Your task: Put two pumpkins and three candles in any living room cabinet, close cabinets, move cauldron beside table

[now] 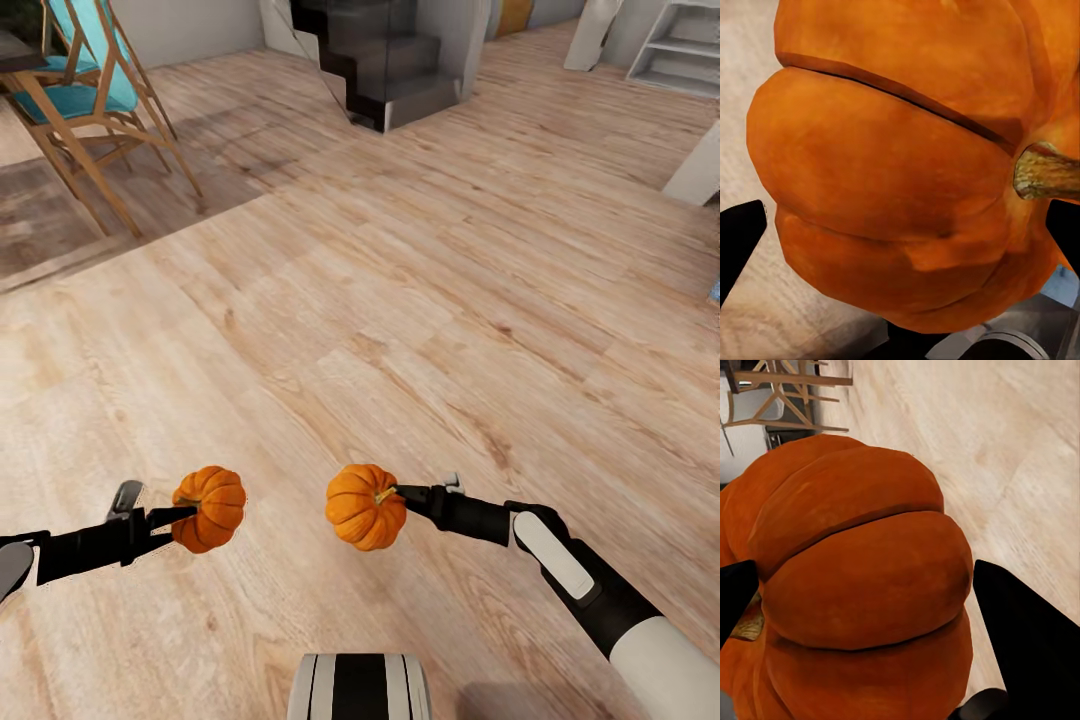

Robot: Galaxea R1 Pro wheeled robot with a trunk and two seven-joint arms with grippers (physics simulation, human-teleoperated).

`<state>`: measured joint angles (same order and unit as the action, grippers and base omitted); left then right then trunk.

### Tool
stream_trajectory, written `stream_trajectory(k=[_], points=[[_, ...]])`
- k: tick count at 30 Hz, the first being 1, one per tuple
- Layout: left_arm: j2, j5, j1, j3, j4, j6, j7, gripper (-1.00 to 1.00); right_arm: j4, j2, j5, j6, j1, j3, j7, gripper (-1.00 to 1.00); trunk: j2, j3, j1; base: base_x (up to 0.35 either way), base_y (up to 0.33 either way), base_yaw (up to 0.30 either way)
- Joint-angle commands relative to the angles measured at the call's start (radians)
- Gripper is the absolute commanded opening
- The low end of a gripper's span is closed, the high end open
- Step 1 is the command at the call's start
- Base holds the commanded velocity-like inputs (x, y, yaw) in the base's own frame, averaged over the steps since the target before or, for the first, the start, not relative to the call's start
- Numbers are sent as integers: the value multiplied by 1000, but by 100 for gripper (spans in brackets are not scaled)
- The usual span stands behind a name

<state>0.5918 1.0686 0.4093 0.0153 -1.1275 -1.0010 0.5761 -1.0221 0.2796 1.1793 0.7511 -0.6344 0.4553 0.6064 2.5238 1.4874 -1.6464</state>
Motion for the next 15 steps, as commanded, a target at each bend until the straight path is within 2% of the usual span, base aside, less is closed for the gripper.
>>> stream_trajectory(k=[1, 5, 7, 11, 15], points=[[10, -1, 0, 2, 2, -3, 4, -100, 9, 0, 4, 2, -1, 2, 1, -100, 0, -3, 1, 0, 0, 0], [86, 0, 0, 3, 21, -5, 4, -100, 45, -1, 5, 1, -1, 2, 5, -100, -1, -19, 2, 0, 0, 0], [112, 12, 0, 4, 27, -5, 4, -100, 55, 0, 5, 0, -1, 2, 6, -100, -1, -27, 3, 0, 0, 0], [128, 48, 0, 12, 34, -5, 4, -100, 64, 1, 6, 0, -1, 1, 9, -100, -2, -42, 5, 0, 0, 0], [132, 57, 0, 15, 36, -6, 4, -100, 65, 0, 8, -1, -1, 1, 24, -100, -3, -57, 7, 0, 0, 0]])
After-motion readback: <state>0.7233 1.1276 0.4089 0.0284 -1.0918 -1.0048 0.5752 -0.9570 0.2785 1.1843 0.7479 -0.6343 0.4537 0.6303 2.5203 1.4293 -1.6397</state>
